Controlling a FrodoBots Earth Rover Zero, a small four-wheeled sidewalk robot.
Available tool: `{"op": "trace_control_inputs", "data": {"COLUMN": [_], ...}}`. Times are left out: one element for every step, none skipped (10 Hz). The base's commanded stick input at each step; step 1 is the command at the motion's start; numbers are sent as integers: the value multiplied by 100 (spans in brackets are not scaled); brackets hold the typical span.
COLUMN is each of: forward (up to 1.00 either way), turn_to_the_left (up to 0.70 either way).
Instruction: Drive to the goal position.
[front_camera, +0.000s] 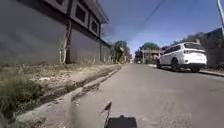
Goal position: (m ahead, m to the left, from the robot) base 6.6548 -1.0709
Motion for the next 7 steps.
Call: {"op": "trace_control_inputs", "data": {"forward": [70,70,70,70,70,70,70], "turn_to_the_left": [0,0,0,0,0,0,0]}}
